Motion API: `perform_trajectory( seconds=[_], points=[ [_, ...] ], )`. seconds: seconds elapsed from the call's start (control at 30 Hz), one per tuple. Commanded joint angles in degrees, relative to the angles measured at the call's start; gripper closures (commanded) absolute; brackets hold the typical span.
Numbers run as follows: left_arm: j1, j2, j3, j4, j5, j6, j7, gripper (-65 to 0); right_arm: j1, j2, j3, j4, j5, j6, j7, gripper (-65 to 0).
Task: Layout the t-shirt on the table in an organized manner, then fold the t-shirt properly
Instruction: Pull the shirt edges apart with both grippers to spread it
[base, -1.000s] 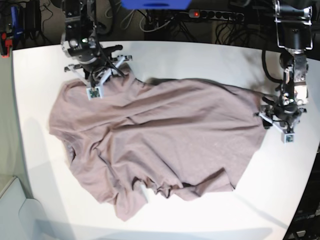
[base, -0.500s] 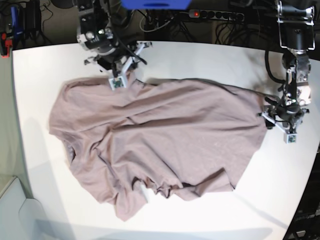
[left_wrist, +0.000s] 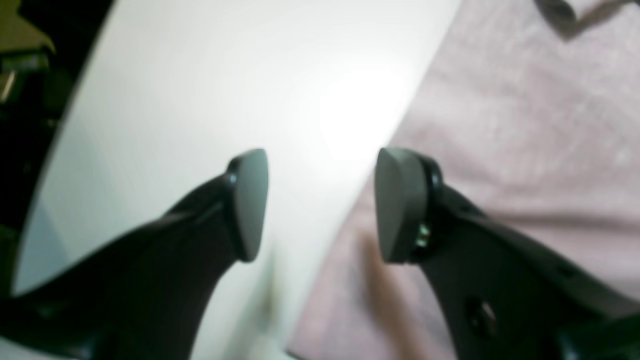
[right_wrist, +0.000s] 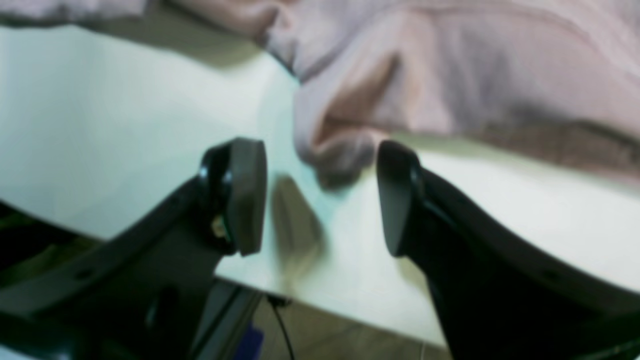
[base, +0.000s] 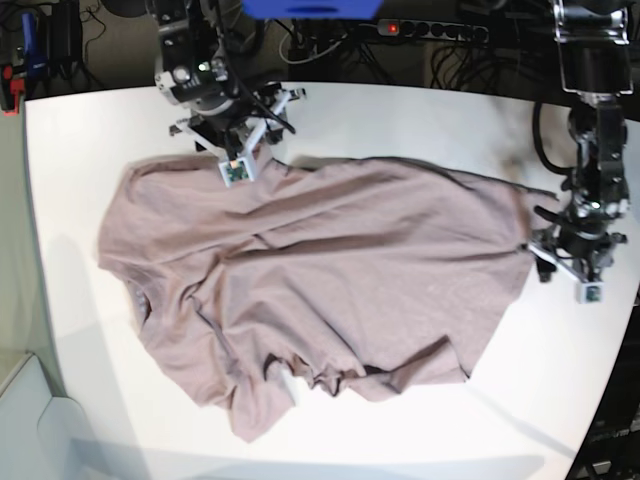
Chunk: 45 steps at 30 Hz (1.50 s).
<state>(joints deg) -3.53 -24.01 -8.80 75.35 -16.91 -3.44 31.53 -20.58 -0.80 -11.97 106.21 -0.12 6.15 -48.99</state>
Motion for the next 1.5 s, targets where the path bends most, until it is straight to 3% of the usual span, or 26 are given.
perform_trajectory(
  seconds=[0.0,0.17,0.23,0.33,0.4,0.43,0.57,0.8,0.97,1.03,1.13,1.23,1.47],
  points=[
    [-0.91,0.23,1.02,-0.49,-0.19,-0.29,-0.98,-33.5,0.67,-0.13,-0.03,0.03,0.16,-0.13,1.04,-35.6],
    [-1.61,2.16,5.59,-5.15,-0.19,-0.29,-1.16,-33.5,2.34,-0.13,0.05,-2.26,0.16,0.05,1.04,-35.1],
    [-3.2,2.78,6.12,-8.06,-0.19,-0.29,-1.16,-33.5,2.51,-0.13,-0.21,-2.79,0.16,0.05,1.04,-31.3],
    [-5.13,2.78,5.85,-13.24,-0.19,-0.29,-1.24,-33.5,2.16,-0.13,-0.21,-2.7,0.16,0.13,1.04,-16.4],
    [-6.27,2.43,5.76,-16.67,-0.19,-0.29,-1.86,-33.5,2.07,-0.13,-0.12,-2.52,0.16,0.13,0.6,-1.5],
    [-6.45,2.25,5.76,-17.64,-0.19,-0.29,-3.18,-33.5,1.9,-0.13,-0.03,-2.35,0.16,0.13,0.42,0.0],
    [-4.43,-0.21,5.94,-18.16,-0.28,-0.29,-8.01,-33.5,-1.71,0.84,-0.3,1.96,0.16,0.13,0.51,0.0],
    [-3.99,-2.41,5.68,-18.25,-0.54,-0.29,-8.1,-33.5,-6.28,3.83,-6.01,9.61,0.16,0.13,0.51,0.0],
    [-3.99,-2.58,5.68,-18.16,-0.54,-0.29,-8.1,-33.5,-6.1,8.75,-16.91,9.61,0.16,0.13,-0.55,0.0],
    [-3.99,-2.58,5.68,-17.64,-0.54,-0.29,-7.92,-33.5,-4.61,12.09,-23.42,9.61,0.16,0.13,-2.83,0.0],
    [-3.46,-2.58,5.68,-16.14,-0.54,-0.29,-7.75,-33.5,-2.23,14.56,-30.45,9.35,0.16,0.05,-7.58,0.0],
    [-2.14,-2.58,5.59,-13.86,-0.28,-0.29,-7.75,-33.5,-0.83,15.0,-32.65,9.35,0.16,0.05,-11.1,0.0],
    [-1.44,-2.58,5.59,-12.63,-0.37,-0.29,-7.75,-33.5,0.31,15.0,-32.38,9.35,0.16,-0.04,-11.36,0.0]
  ],
)
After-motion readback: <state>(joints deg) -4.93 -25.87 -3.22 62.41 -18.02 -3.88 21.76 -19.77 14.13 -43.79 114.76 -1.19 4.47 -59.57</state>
